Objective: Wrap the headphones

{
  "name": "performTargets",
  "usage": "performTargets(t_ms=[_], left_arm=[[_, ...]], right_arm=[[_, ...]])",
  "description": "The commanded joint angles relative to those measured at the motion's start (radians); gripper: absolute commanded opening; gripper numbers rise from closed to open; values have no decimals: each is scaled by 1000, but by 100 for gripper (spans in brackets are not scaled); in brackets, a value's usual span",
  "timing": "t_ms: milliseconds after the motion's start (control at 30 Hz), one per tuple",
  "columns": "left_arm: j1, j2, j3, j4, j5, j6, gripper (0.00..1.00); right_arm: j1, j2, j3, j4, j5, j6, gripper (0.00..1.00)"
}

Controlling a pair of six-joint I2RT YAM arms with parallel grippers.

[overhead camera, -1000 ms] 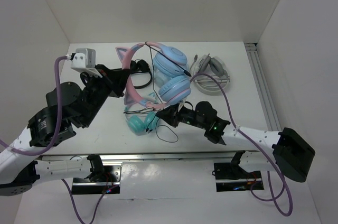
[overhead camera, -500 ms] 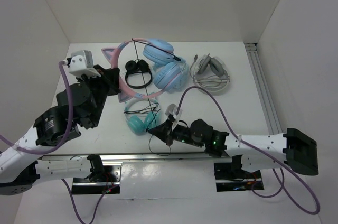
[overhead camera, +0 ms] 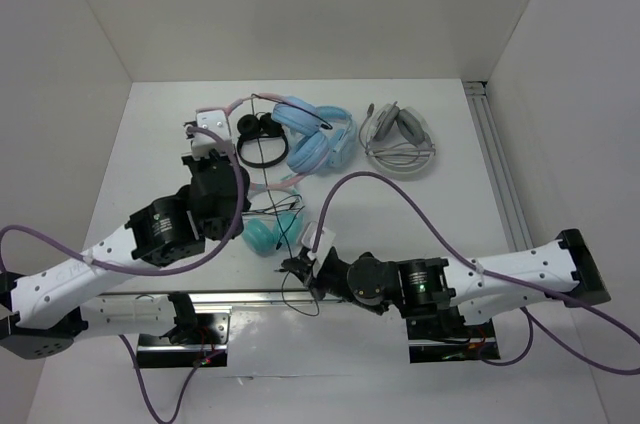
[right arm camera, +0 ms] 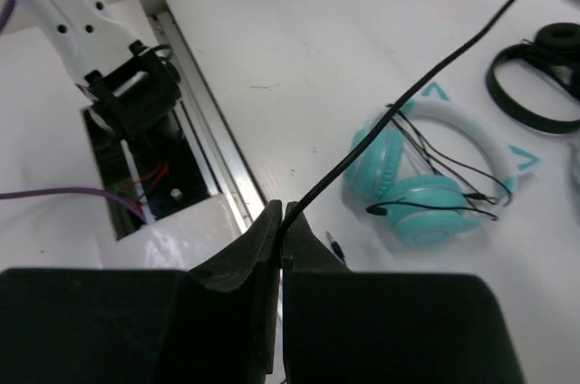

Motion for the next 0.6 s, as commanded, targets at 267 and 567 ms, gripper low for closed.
performTargets(t_ms=[267, 567], left_arm=[[-11, 2, -23, -109, 45, 113, 0], [-11, 123, 51, -494, 355, 17, 0]], right_arm=[[31, 21, 268, -397, 330, -126, 0], [41, 133, 454, -640, 557, -172, 0]])
